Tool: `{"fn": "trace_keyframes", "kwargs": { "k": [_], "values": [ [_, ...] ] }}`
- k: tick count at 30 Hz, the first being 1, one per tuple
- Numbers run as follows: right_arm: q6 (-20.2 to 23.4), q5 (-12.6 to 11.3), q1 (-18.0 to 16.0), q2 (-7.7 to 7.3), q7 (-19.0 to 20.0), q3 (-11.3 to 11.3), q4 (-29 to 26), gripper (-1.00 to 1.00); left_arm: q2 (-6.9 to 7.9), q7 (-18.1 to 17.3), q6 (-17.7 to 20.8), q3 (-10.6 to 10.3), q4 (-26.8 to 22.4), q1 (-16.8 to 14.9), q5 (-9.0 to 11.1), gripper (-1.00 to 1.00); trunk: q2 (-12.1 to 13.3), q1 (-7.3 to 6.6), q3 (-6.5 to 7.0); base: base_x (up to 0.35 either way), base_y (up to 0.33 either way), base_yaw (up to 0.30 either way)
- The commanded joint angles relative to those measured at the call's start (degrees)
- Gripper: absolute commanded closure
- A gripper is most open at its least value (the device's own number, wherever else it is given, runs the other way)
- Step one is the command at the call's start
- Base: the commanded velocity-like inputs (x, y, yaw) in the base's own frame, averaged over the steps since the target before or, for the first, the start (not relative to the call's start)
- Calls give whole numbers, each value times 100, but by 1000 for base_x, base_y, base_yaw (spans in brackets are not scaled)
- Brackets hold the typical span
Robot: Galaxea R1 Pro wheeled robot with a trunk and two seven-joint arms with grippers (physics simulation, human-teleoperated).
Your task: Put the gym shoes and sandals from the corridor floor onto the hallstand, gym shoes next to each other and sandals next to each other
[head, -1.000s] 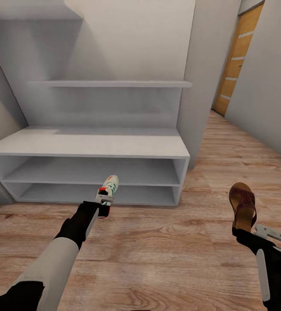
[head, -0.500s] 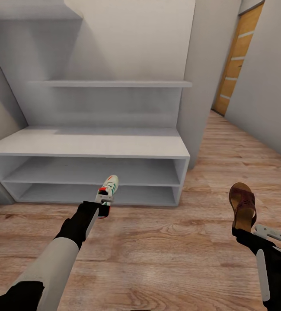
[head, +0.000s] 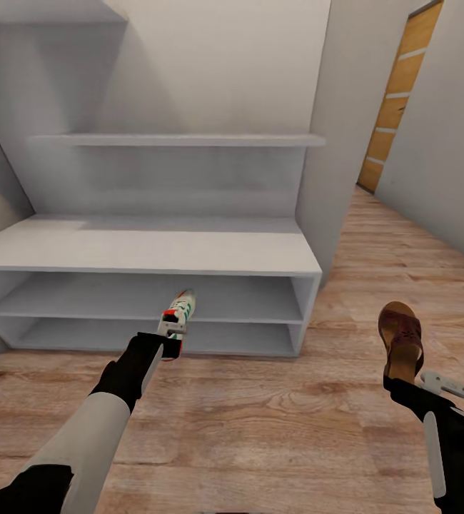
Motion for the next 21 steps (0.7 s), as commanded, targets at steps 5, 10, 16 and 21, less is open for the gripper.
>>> {"fn": "trace_keyframes", "kwargs": {
  "k": [5, 10, 16, 21],
  "values": [
    [30, -10, -4, 5, -16, -6, -7, 100, -5, -18, 23, 15, -8, -4, -37, 100, -2, 0, -38, 31, 0, 0],
    [30, -10, -4, 4, -16, -6, -7, 100, -5, -18, 22, 15, -8, 0, -35, 100, -2, 0, -41, 1, 0, 0],
    [30, -10, -4, 5, -16, -6, -7, 100, -5, -18, 22, 15, -8, -2, -34, 100, -8, 10, -150, 0, 0, 0],
    [30, -10, -4, 5, -16, -7, -7, 100, -5, -18, 22, 15, -8, -2, -34, 100, -8, 10, -170, 0, 0, 0]
  ]
}}
